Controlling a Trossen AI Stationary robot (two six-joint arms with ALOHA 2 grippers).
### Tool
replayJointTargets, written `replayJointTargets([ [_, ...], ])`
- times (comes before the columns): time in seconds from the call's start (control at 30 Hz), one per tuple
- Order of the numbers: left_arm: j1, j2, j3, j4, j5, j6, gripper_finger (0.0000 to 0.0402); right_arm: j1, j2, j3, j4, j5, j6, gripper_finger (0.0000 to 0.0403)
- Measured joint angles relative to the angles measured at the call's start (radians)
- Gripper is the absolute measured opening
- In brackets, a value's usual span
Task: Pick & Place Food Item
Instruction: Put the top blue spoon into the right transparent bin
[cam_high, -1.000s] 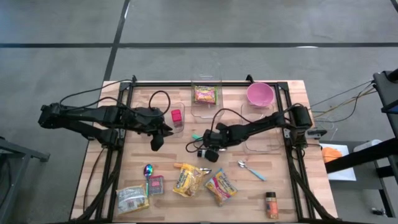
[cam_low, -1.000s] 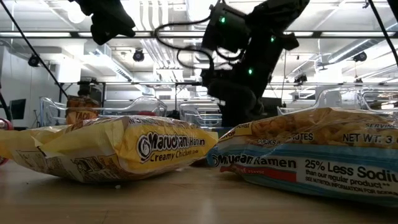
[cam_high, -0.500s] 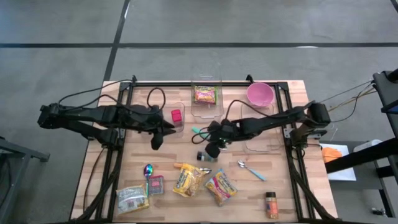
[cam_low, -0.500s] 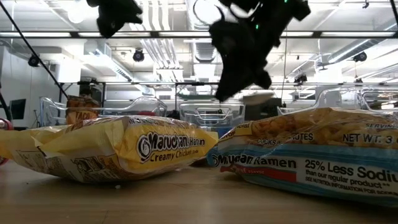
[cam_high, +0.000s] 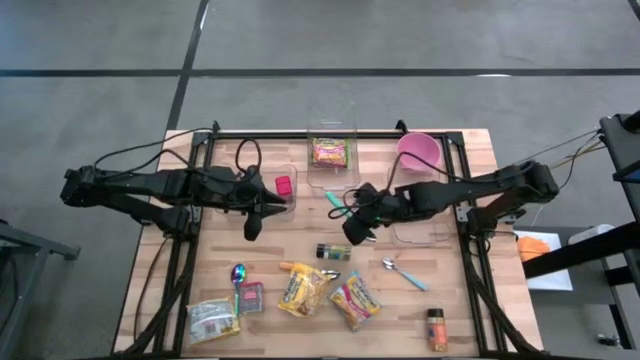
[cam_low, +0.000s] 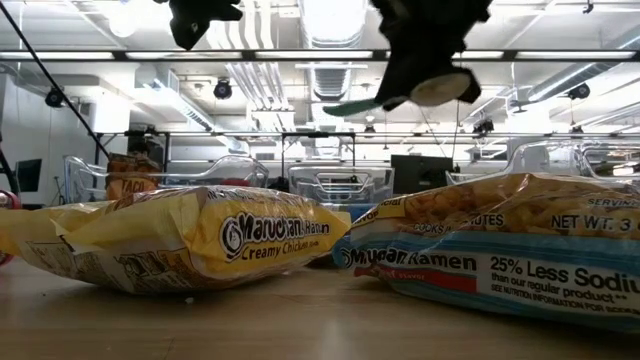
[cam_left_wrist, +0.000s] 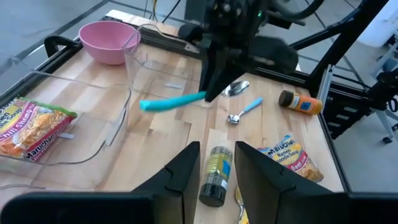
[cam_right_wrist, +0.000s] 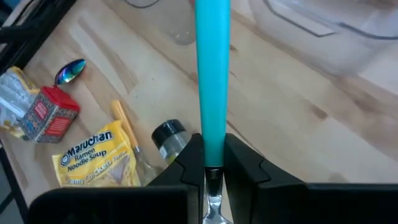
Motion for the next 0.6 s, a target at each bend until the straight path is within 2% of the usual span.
replayJointTargets([
  [0.33,0.000,0.000,0.000,0.002,0.003,-0.012,0.0108,0.016,-0.135,-0.004,-0.168,0.089,0.121,0.0029],
  [0.6,0.000,0.000,0.000,0.015,0.034,0.001,0.0108,0.011,-0.264,-0.009,-0.370,0.156,0.199,0.0029],
])
